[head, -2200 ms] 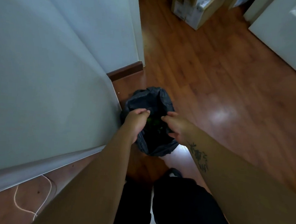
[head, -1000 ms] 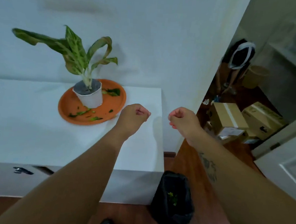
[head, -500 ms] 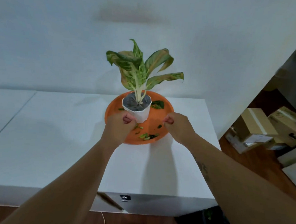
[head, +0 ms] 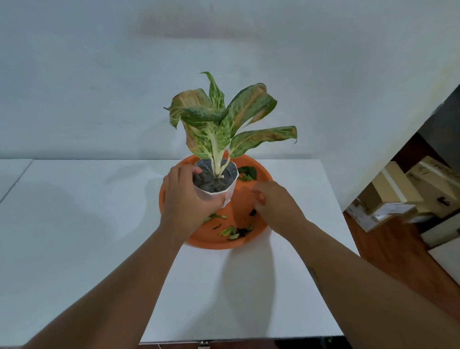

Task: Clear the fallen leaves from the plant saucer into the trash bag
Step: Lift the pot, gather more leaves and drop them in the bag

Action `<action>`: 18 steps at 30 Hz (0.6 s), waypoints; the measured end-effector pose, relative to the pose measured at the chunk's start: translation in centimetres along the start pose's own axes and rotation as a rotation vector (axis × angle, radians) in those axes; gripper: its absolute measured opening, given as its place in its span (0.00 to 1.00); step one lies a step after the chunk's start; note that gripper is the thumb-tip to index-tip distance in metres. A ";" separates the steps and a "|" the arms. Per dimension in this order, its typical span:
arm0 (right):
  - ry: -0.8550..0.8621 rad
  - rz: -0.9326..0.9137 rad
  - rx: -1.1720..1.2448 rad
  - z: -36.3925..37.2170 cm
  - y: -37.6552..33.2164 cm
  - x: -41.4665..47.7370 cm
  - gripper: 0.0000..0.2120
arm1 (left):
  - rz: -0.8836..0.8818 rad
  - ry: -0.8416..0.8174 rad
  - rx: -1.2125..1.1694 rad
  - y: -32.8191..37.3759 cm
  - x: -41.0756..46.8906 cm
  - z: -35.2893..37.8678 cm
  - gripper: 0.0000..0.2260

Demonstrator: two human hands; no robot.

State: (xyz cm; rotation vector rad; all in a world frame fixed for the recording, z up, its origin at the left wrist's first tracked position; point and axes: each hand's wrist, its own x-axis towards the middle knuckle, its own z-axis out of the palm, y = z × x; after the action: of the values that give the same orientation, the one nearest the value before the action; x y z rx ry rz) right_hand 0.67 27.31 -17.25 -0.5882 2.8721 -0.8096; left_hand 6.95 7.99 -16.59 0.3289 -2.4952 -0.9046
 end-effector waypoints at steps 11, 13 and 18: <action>-0.085 -0.139 -0.117 1.1 1.1 4.5 0.23 | -0.003 -0.074 -0.100 -0.8 0.2 1.4 0.28; -0.113 -0.209 -0.153 1.0 1.3 5.8 0.25 | -0.036 -0.050 -0.101 -0.5 0.4 1.9 0.29; -0.086 -0.424 -0.307 1.1 0.9 7.5 0.24 | -0.034 -0.032 -0.084 -0.1 0.5 2.4 0.29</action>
State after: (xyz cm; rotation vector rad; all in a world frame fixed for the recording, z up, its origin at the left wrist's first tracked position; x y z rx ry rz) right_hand -6.34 24.55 -18.57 -1.2631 2.8460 -0.3627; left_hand 5.37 9.01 -18.13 0.3330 -2.4792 -1.0327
